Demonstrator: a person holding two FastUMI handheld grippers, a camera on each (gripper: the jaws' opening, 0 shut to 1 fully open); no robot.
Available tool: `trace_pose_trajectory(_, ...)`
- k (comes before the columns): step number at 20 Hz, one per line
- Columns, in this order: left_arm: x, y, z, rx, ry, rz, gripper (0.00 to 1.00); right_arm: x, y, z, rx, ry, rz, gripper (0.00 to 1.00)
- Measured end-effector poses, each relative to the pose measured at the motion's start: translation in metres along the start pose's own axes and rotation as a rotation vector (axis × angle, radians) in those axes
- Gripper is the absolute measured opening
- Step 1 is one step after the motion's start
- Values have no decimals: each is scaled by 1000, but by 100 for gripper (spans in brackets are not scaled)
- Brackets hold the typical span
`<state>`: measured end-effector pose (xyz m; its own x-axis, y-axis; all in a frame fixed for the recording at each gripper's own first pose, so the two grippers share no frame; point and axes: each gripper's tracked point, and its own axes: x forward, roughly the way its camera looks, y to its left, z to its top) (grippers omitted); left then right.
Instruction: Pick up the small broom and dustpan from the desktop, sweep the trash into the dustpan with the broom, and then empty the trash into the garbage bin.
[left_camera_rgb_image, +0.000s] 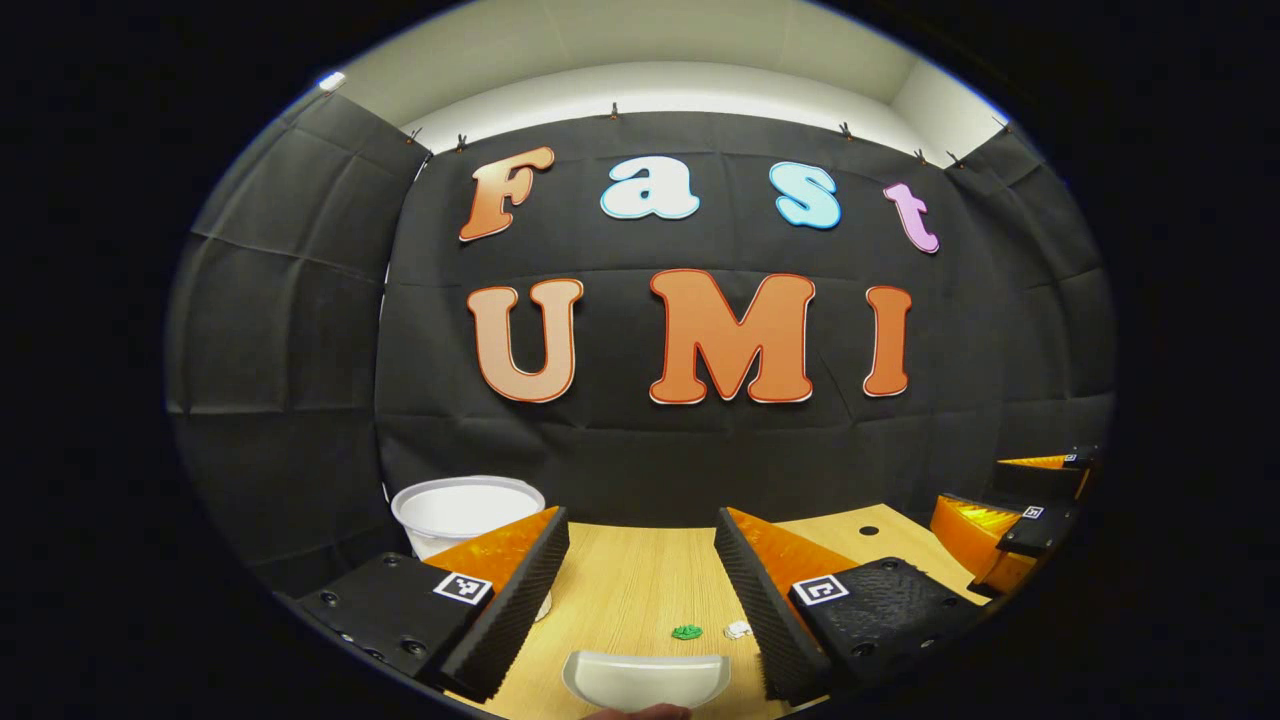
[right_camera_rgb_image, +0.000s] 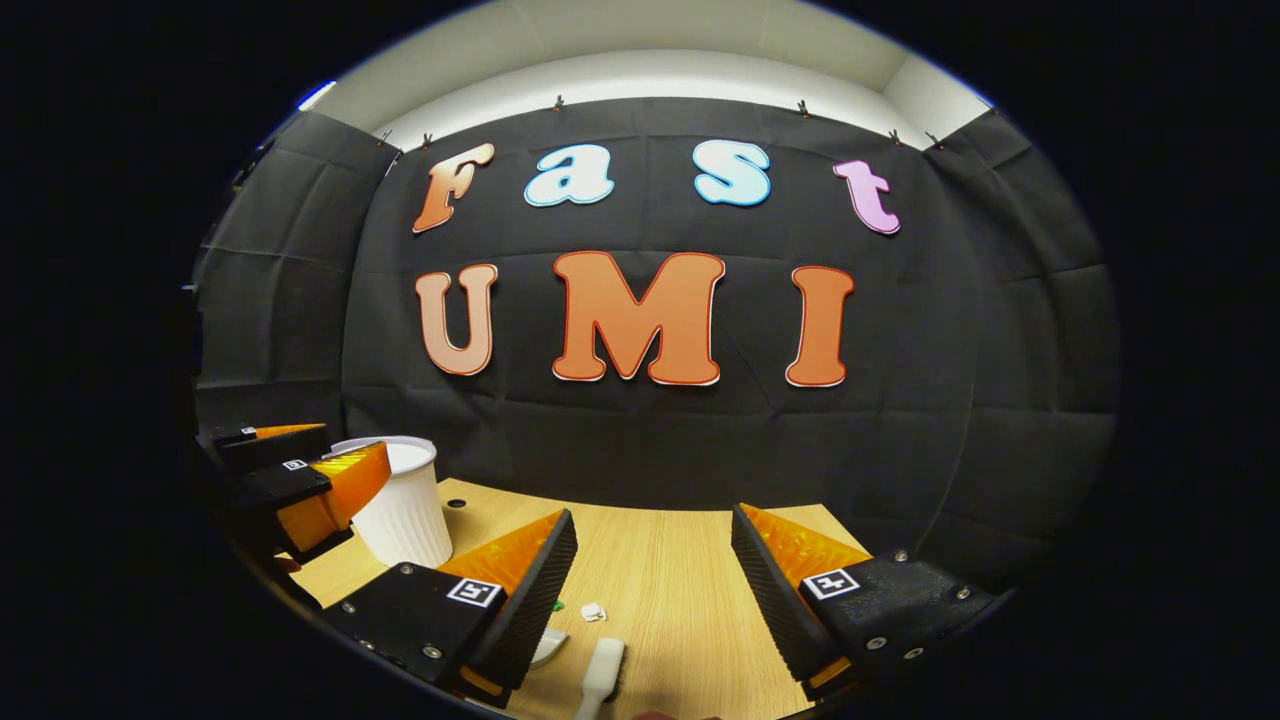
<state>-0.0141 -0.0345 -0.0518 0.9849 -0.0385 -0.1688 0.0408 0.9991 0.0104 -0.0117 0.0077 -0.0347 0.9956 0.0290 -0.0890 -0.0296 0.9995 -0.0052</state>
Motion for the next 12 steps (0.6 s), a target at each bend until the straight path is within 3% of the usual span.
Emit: trace_pose_trajectory(12,2,-2,-6,4,12,-11,93,1,0,-5,-1,19,-8,93)
